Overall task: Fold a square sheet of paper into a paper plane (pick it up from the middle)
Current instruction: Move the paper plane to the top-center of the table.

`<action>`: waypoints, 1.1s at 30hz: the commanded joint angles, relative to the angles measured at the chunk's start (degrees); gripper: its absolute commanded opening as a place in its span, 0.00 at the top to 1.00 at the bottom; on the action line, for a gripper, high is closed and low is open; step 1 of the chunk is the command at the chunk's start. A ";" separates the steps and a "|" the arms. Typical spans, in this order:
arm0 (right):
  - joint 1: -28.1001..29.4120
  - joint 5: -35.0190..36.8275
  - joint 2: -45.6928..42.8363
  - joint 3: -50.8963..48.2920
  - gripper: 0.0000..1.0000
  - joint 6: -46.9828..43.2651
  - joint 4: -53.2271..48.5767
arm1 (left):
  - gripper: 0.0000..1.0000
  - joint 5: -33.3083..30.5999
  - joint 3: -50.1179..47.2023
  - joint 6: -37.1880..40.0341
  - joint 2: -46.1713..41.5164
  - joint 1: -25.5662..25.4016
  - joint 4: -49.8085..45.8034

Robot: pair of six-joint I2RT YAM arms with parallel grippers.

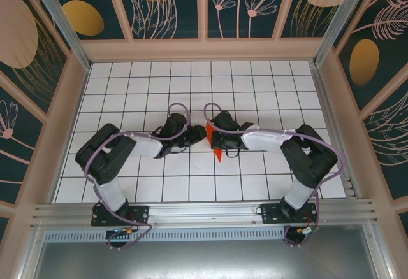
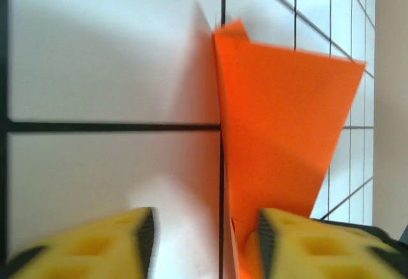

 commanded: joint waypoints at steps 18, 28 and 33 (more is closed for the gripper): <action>-1.51 4.79 7.50 7.48 0.89 2.19 -6.40 | 0.01 -24.34 3.78 12.67 -14.97 7.66 -24.82; -1.42 5.54 8.57 8.10 0.83 3.54 -7.60 | 0.02 -25.48 2.19 13.45 -15.56 8.18 -24.92; -1.43 6.04 9.01 9.08 0.83 3.59 -8.30 | 0.01 -25.92 1.56 13.66 -16.00 8.28 -24.72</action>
